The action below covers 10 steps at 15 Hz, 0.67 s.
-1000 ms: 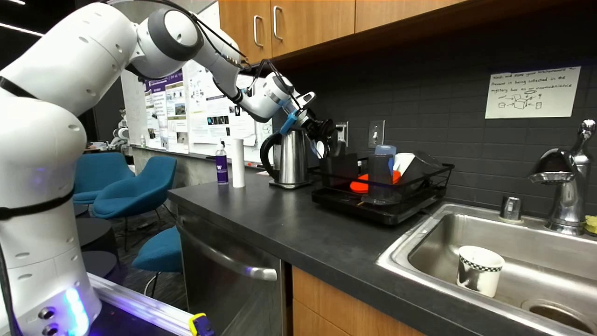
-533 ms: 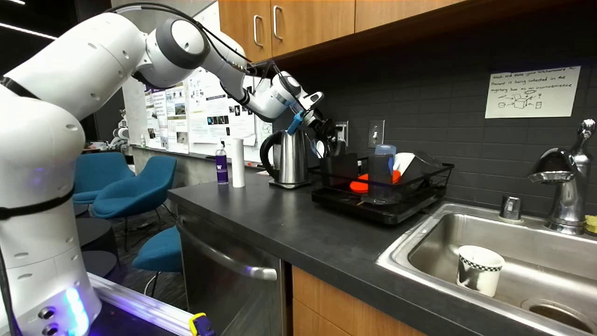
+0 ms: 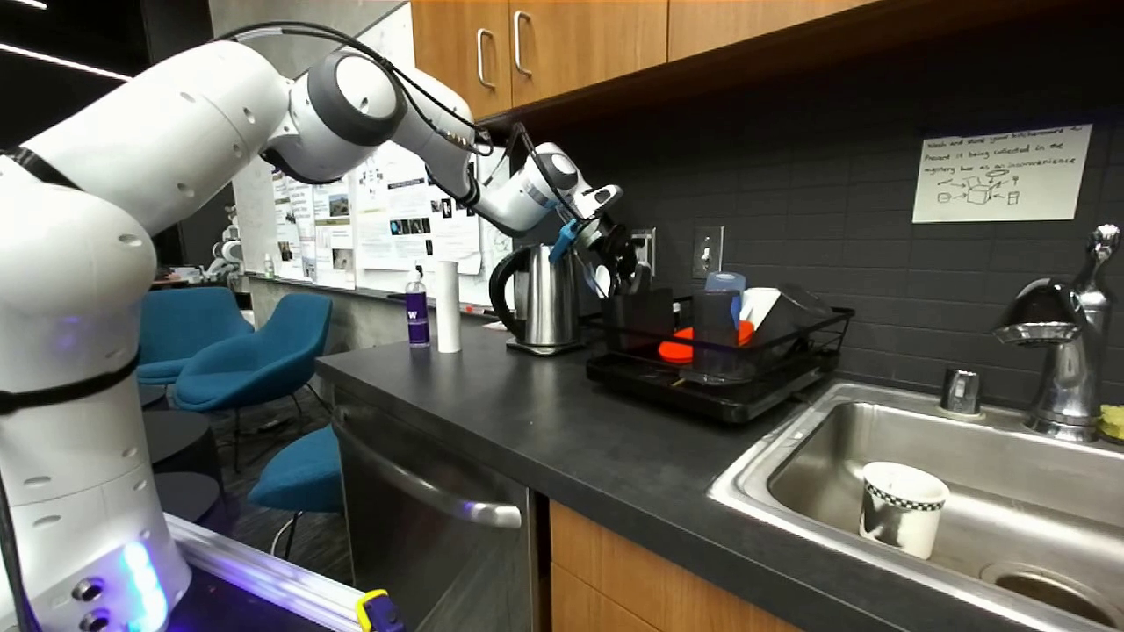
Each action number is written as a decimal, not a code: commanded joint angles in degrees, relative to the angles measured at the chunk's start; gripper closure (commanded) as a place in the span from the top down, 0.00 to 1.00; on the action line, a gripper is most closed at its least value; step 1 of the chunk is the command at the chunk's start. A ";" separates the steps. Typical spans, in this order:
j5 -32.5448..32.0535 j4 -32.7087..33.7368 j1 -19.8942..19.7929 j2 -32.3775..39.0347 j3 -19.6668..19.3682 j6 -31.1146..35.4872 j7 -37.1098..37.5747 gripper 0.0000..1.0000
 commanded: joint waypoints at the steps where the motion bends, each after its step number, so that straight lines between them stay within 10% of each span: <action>1: 3.24 3.25 -1.16 2.28 1.43 -0.84 0.75 0.00; 10: 8.03 3.14 -1.75 3.59 2.28 4.73 2.03 0.00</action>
